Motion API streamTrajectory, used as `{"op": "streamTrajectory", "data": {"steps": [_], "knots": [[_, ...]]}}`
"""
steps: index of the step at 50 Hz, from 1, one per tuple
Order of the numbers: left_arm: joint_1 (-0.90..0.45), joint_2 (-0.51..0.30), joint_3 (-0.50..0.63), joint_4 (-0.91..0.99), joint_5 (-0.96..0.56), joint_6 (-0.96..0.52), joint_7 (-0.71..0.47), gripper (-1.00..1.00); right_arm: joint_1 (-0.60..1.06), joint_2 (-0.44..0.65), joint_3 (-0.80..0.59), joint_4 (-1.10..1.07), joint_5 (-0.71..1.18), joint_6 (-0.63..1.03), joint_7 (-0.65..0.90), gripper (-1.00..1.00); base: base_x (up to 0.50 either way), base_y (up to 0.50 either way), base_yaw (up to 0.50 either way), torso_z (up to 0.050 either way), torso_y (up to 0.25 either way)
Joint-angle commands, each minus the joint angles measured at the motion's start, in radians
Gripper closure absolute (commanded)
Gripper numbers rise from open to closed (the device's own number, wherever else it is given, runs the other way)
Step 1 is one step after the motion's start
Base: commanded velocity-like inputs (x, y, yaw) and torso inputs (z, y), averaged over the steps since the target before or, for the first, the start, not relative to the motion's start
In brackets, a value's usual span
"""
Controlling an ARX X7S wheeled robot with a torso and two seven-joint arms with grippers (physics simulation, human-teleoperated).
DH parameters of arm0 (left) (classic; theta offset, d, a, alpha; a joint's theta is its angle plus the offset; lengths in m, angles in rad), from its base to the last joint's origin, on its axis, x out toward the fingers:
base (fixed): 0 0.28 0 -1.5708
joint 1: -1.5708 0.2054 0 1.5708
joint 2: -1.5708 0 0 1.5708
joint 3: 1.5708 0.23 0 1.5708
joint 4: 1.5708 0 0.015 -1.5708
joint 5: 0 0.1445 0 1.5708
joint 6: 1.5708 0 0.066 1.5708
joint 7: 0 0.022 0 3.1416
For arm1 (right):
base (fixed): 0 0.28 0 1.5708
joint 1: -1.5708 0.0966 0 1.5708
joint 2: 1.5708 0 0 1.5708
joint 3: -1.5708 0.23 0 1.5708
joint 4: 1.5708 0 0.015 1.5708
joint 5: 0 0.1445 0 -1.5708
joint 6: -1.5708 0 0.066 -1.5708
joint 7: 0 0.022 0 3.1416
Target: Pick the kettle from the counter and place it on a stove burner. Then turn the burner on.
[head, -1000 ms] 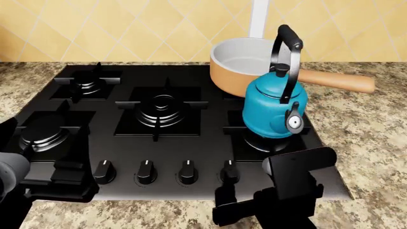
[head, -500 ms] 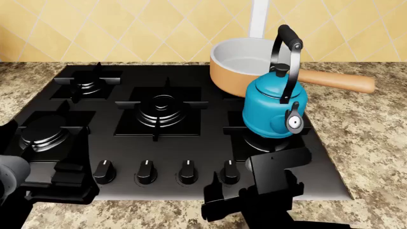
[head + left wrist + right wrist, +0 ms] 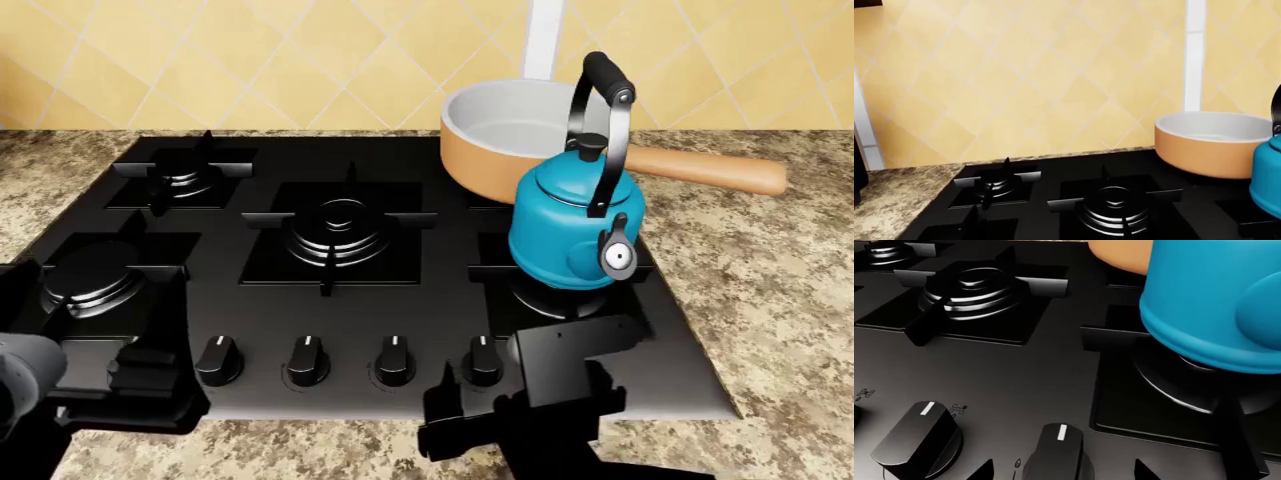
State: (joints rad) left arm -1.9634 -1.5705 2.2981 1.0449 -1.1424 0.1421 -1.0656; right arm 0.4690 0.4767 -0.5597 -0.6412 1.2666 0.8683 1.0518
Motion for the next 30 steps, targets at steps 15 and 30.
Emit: {"op": "streamTrajectory", "data": {"steps": [15,30], "knots": [[0.029,0.000,0.004,-0.002,0.021,0.014,-0.005,-1.00,0.009,-0.001,-0.030,0.004,-0.063,-0.011,-0.031,1.00,0.00,0.00,0.00,0.000,0.000],[0.037,0.000,-0.003,-0.005,0.020,0.017,-0.004,-1.00,0.029,0.075,-0.061,-0.051,-0.133,-0.013,-0.135,1.00,0.00,0.00,0.00,0.000,0.000]]}}
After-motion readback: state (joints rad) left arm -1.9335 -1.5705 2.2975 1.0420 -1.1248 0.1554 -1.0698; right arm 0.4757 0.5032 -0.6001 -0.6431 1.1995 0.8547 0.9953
